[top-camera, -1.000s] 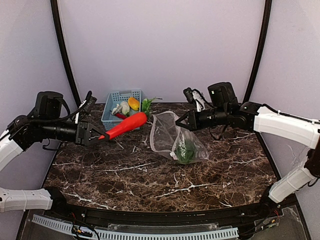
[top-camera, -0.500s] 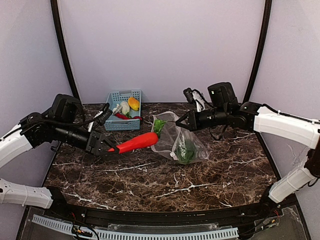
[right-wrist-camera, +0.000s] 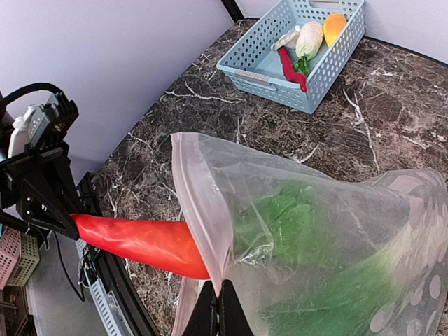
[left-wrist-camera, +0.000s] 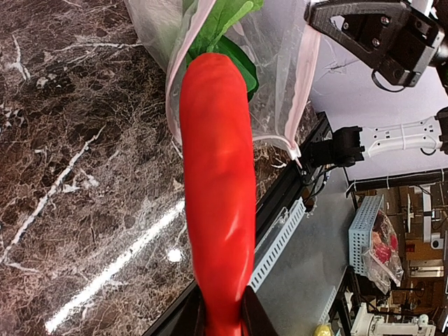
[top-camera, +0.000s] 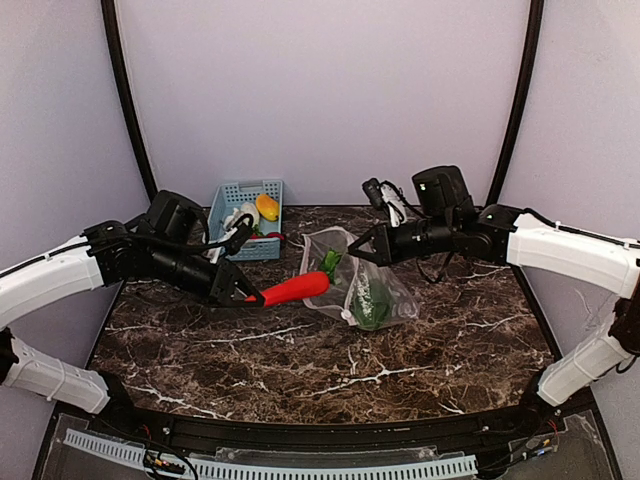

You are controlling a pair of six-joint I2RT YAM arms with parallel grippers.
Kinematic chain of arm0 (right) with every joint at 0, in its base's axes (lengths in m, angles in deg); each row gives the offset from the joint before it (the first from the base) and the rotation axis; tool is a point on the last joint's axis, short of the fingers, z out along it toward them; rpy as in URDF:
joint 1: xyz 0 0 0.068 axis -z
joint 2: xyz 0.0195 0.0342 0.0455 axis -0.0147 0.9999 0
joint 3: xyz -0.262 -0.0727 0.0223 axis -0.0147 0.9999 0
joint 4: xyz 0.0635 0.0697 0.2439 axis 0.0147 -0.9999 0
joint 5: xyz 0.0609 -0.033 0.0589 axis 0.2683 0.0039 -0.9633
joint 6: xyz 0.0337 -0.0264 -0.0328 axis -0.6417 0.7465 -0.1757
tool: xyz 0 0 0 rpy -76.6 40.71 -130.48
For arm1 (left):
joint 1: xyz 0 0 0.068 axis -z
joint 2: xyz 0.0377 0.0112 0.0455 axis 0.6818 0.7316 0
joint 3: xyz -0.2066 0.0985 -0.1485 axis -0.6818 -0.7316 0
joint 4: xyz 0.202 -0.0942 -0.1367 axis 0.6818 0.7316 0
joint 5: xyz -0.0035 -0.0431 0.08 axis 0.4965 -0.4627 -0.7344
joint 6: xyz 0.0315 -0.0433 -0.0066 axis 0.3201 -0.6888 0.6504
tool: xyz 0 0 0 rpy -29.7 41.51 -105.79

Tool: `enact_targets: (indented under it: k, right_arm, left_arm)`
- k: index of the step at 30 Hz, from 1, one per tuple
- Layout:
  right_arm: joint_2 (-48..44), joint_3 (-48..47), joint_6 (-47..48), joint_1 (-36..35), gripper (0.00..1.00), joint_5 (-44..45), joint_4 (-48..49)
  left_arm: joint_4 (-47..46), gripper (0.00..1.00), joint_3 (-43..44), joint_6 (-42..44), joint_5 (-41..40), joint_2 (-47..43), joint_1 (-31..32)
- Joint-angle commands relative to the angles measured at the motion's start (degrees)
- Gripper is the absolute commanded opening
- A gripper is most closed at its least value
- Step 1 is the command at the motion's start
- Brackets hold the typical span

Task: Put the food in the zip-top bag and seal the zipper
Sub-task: Place the fake vegetable in the zipper food storage bag.

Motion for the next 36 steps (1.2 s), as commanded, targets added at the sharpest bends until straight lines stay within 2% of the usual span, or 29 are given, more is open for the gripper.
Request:
enact_targets:
  k: [1, 5, 12, 22, 34, 36]
  right_arm:
    - [0.2, -1.9, -0.1, -0.8, 0.0, 1.4, 0.4]
    - [0.9, -2.3, -1.8, -1.1, 0.0, 3.2, 0.0]
    - [3.1, -3.6, -2.2, -2.5, 0.0, 5.8, -0.4]
    - [6.1, -5.4, -3.2, -4.7, 0.0, 9.8, -1.2]
    - [9.0, -6.9, -5.7, -6.5, 0.0, 10.6, 0.1]
    - [9.3, -7.0, -6.3, -6.7, 0.0, 10.8, 0.5]
  left_arm:
    - [-5.4, 0.01, 1.5, -2.9, -1.1, 2.2, 0.3]
    - [-9.0, 0.01, 1.6, -4.7, -3.8, 4.0, 0.9]
    - [-16.1, 0.01, 1.7, -8.6, -10.4, 8.4, 5.5]
    - [-18.3, 0.01, 7.1, -8.8, -19.9, 18.1, 8.7]
    - [-24.5, 0.01, 8.8, -11.7, -22.8, 27.6, 10.5]
    - [-28.9, 0.01, 7.3, -12.6, -24.1, 28.2, 10.7]
